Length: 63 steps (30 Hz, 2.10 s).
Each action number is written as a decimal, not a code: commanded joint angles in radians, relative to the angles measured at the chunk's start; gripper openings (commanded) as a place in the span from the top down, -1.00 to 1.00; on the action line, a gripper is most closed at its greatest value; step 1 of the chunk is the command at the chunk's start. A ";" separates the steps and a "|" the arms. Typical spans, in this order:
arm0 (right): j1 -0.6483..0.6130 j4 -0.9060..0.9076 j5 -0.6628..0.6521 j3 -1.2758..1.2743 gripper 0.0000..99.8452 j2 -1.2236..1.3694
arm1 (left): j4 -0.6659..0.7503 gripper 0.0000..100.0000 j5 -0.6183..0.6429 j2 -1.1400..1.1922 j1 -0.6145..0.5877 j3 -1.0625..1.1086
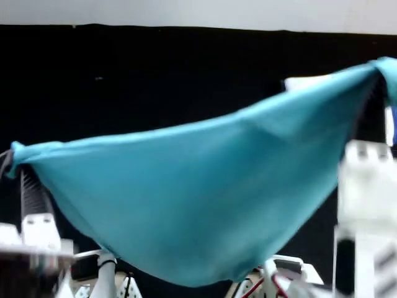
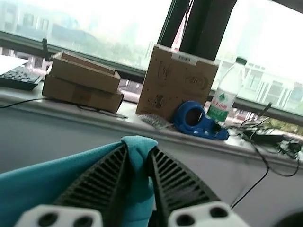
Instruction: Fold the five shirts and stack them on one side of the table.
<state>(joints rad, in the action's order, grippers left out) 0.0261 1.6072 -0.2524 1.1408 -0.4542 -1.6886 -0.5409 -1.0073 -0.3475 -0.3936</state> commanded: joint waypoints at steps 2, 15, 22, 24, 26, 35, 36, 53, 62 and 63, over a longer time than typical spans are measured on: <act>-0.054 -0.036 0.040 -0.108 0.99 0.168 | 0.049 0.98 -0.005 0.125 -0.013 0.222; -0.150 -0.311 0.040 -0.246 0.99 0.665 | 0.428 0.98 -0.020 0.615 -0.013 0.378; -0.148 -0.315 0.038 -0.125 0.99 0.722 | 0.334 0.98 -0.110 0.895 -0.030 -0.013; -0.147 -0.315 0.038 -0.127 0.99 0.737 | 0.318 0.98 -0.110 0.969 -0.035 -0.082; -0.145 -0.314 0.040 -0.125 0.99 0.753 | 0.310 0.98 -0.109 1.027 -0.035 -0.131; -0.150 -0.232 0.040 -0.128 0.99 0.888 | 0.226 0.98 -0.106 1.213 -0.010 -0.145; -0.150 -0.216 0.040 -0.127 0.99 0.909 | 0.226 0.98 -0.106 1.237 -0.010 -0.130; -0.151 0.094 0.040 -0.117 0.99 1.009 | 0.005 0.98 -0.110 1.452 -0.001 -0.110; -0.131 0.160 0.040 -0.208 0.99 0.894 | -0.077 0.98 -0.112 1.325 -0.033 -0.007; -0.133 0.160 0.040 -0.266 0.99 0.857 | -0.077 0.98 -0.121 1.276 -0.033 0.045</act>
<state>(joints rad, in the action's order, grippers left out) -0.1197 1.7515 -0.2171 0.9505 0.5278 -1.7484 -0.6421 0.4104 -0.3644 -0.4227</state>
